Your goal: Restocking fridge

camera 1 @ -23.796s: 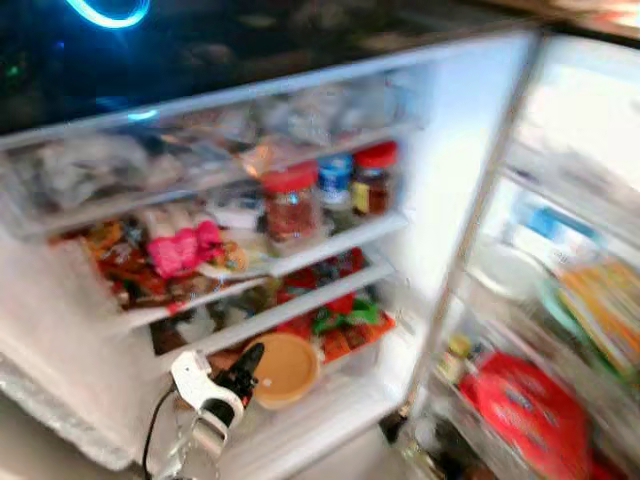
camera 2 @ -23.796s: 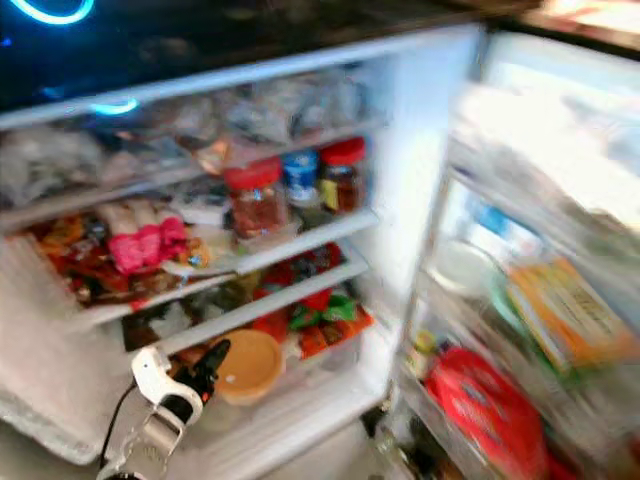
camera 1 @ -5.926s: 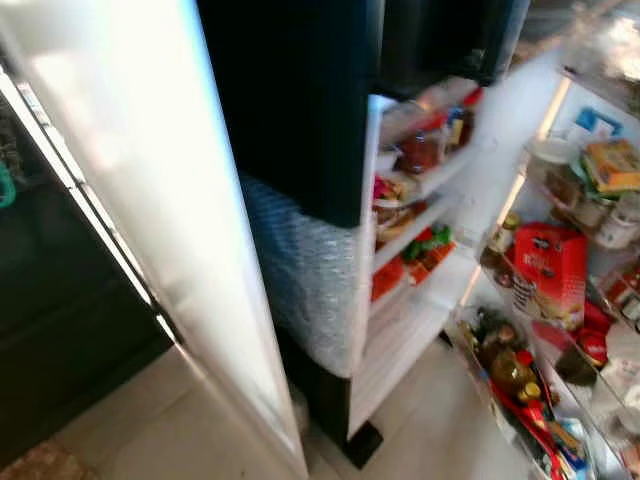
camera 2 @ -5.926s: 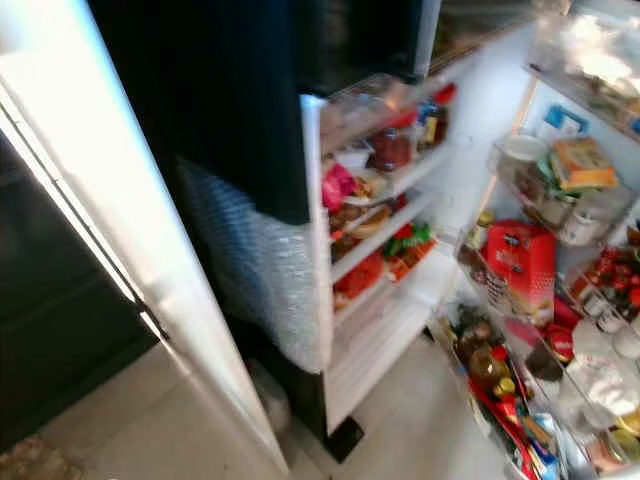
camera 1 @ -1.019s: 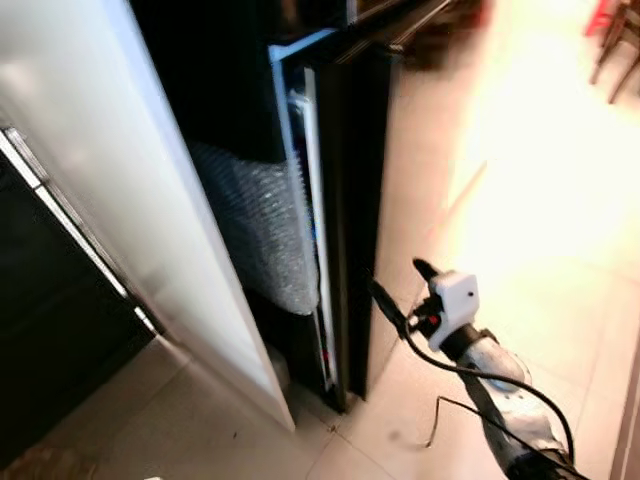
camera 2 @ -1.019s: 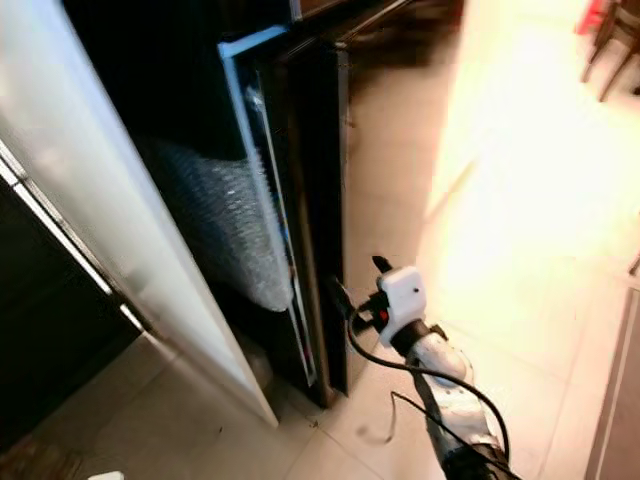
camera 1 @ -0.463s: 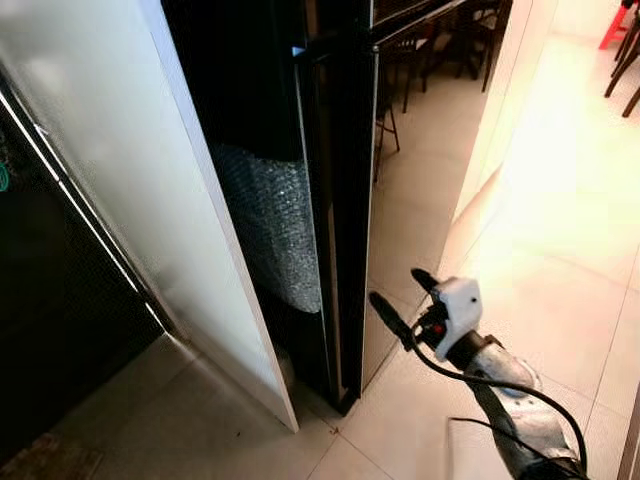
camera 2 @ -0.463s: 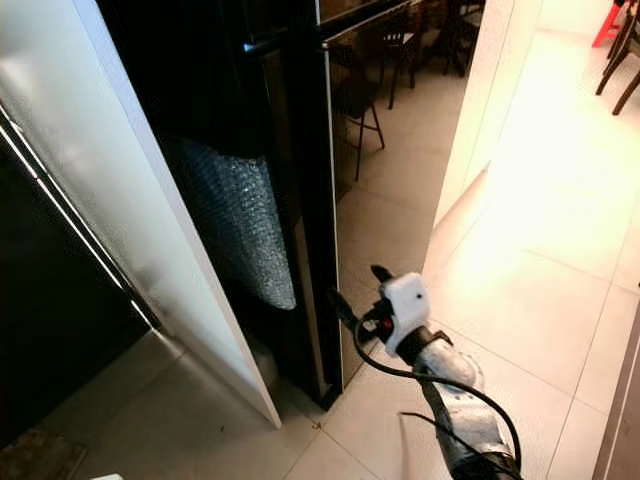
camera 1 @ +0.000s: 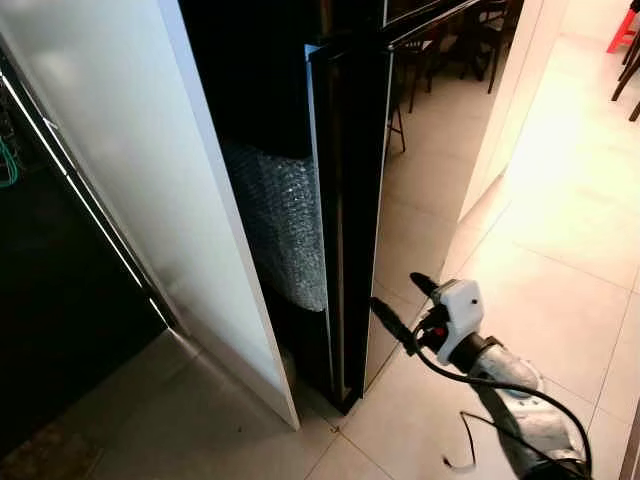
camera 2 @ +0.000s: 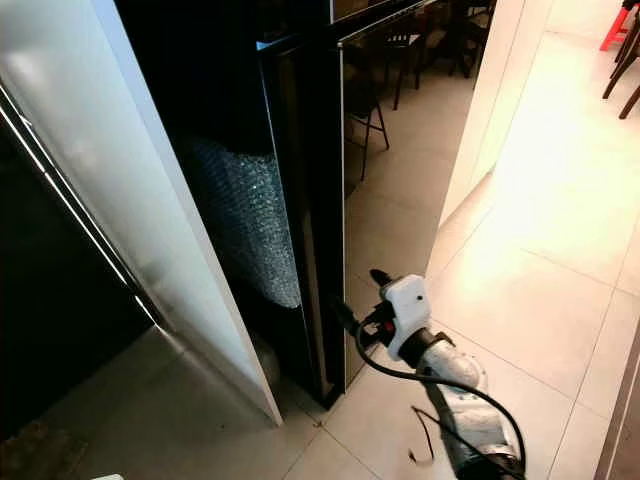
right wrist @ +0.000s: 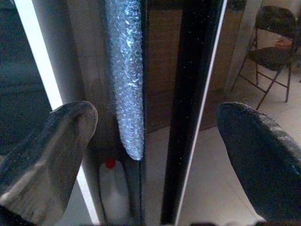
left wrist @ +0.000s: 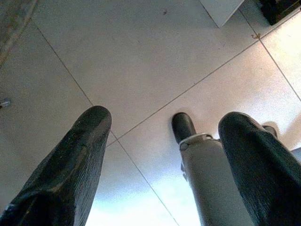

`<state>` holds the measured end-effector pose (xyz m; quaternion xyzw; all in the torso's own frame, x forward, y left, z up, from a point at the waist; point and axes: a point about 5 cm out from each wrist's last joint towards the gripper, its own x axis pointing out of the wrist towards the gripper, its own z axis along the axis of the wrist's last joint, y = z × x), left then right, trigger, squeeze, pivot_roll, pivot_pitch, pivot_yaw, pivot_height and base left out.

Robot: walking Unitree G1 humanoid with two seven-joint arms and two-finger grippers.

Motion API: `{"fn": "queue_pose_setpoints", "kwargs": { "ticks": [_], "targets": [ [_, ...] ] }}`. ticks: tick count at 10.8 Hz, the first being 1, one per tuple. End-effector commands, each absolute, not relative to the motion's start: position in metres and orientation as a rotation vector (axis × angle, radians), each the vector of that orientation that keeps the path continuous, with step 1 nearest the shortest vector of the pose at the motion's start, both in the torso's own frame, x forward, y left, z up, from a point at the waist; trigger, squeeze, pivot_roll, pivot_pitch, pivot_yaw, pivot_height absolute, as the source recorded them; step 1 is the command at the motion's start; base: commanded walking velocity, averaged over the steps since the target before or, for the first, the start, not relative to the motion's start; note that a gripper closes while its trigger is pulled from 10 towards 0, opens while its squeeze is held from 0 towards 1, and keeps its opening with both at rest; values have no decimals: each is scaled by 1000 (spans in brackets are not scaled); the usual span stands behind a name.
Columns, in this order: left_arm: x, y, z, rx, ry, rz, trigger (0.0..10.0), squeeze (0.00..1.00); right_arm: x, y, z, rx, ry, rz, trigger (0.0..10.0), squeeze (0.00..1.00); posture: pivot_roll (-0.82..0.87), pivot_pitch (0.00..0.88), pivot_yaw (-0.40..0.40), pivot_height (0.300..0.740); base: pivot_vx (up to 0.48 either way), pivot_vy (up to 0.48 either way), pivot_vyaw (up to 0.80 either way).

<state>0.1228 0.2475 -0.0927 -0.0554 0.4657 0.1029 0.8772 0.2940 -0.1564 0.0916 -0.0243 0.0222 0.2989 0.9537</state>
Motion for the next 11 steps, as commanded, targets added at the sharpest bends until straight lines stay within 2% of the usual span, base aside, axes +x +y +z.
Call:
{"fn": "queue_pose_setpoints", "kwargs": {
  "ticks": [1, 5, 7, 9, 11],
  "targets": [
    [120, 248, -94, -123, 978, 230, 10000, 0, 295, -160, 96, -47, 32, 596, 10000, 0, -331, 0, 65, 740, 0, 0, 0],
    [119, 247, -94, -119, 980, 226, 10000, 0, 298, -185, 94, -58, 36, 447, 10000, 0, -336, 0, 64, 740, 0, 0, 0],
    [119, 247, -94, -118, 980, 224, 10000, 0, 297, -206, 89, -59, 47, 342, 10000, 0, -336, 0, 65, 740, 0, 0, 0],
    [120, 247, -94, -123, 974, 225, 10000, 0, 290, -250, 73, 0, 118, 135, 10000, 0, -343, 0, 63, 740, 0, 0, 0],
    [121, 247, -93, -122, 973, 225, 10000, 0, 269, -282, 28, -27, 371, -76, 10000, 0, -333, 0, 59, 740, 0, 0, 0]
  ]
}}
